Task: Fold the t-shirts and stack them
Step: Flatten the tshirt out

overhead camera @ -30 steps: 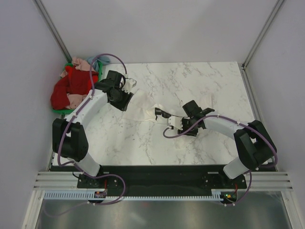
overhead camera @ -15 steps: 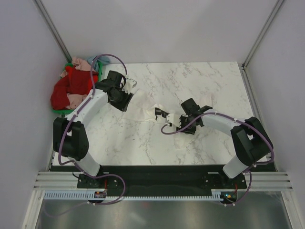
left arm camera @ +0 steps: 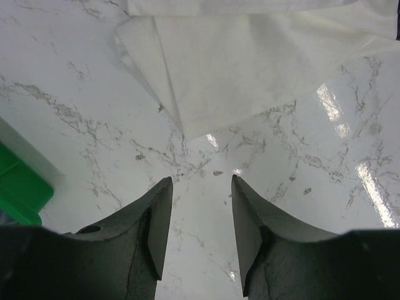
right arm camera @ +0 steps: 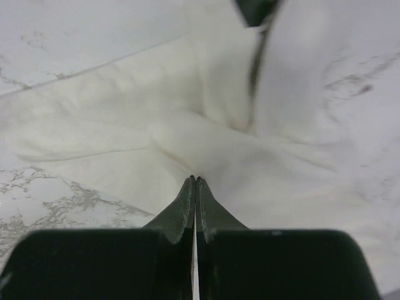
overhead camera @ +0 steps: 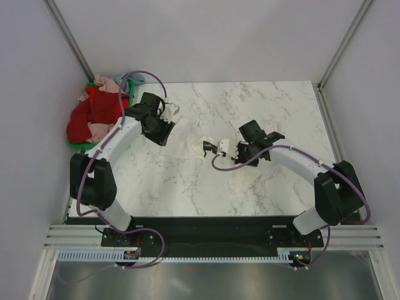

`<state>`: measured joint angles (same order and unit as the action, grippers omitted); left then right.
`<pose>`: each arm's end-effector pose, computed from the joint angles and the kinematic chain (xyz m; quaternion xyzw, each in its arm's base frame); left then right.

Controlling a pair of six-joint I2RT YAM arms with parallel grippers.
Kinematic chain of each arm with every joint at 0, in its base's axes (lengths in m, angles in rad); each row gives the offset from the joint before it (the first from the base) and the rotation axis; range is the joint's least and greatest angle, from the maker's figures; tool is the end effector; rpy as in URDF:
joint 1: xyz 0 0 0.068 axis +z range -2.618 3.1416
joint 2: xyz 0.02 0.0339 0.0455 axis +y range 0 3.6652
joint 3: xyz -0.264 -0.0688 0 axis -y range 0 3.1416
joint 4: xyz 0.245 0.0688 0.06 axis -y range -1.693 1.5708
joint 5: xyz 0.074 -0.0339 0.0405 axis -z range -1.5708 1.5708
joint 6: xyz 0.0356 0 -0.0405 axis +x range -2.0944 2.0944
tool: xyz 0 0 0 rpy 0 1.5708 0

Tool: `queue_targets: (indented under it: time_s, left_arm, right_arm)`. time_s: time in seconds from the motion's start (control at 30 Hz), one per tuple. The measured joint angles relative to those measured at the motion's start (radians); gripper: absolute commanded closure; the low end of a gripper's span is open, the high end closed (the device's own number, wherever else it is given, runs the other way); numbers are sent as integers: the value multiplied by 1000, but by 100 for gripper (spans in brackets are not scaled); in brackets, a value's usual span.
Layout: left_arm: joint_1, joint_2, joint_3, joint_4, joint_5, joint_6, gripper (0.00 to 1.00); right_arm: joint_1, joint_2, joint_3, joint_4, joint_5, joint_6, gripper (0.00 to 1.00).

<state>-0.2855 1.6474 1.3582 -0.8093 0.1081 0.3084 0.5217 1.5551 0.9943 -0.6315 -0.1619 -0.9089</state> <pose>0.3270 -0.1000 0.2669 0.2962 0.9246 -0.0498 0.2342 0.2534 0.1523 0.1966 -0.6535 0.7290 0.0419 0.1993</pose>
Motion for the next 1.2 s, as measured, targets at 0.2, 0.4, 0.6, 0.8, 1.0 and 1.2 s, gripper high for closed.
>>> queue_targets:
  time_s: [0.2,0.4,0.6,0.8,1.0,1.2]
  left_arm:
    - [0,40,10,0,3,5,50]
    - [0,122,32,-4,6,7,48]
    - [4,194,114,-7,3,16,46]
    - [10,320,280,-8,-2,23,54]
    - [27,552,548,-68,16,20,57]
    - [58,700,714,-121,30,3,57]
  right_arm:
    - [-1,-149,174,-26,53,25,100]
    - [-40,-172,274,-5,113,72,100]
    - [-140,-114,370,-5,177,106,100]
    - [-166,-98,431,5,195,129,100]
    - [-164,-98,433,6,198,137,100]
    - [-164,-98,433,3,206,139,100]
